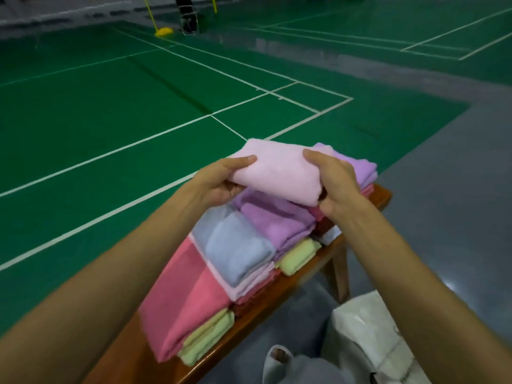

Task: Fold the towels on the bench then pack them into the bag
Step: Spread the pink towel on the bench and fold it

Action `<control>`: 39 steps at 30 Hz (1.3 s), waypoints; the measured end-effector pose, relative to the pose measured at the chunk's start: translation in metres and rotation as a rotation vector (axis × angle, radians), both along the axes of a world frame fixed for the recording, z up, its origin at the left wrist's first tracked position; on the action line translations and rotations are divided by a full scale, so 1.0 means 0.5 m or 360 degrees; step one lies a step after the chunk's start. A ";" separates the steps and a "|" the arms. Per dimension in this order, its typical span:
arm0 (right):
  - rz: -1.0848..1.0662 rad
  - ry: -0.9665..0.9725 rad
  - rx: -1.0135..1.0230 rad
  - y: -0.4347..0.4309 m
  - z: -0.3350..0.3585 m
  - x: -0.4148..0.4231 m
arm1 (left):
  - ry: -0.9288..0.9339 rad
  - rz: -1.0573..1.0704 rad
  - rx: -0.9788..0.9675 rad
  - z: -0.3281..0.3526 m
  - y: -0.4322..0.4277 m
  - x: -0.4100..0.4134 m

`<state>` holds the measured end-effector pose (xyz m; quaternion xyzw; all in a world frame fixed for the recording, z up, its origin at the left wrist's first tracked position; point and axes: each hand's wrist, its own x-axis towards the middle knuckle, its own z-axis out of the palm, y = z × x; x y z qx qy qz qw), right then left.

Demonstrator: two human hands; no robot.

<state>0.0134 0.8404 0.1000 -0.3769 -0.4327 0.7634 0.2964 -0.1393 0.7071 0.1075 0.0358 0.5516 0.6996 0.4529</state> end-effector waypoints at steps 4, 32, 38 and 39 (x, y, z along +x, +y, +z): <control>-0.0266 -0.0013 -0.0002 0.157 -0.010 0.015 | 0.0069 -0.0181 0.0010 -0.008 0.219 -0.014; 0.0910 -0.1496 0.1956 0.380 -0.185 0.023 | 0.2918 -0.1211 -0.1184 -0.174 0.446 0.038; 0.0802 -0.1673 0.2301 0.344 -0.104 0.032 | 0.3012 -0.1075 -0.1180 -0.079 0.373 0.054; 0.0793 -0.1629 0.2388 0.319 -0.087 0.039 | 0.3047 -0.1016 -0.1133 -0.066 0.335 0.059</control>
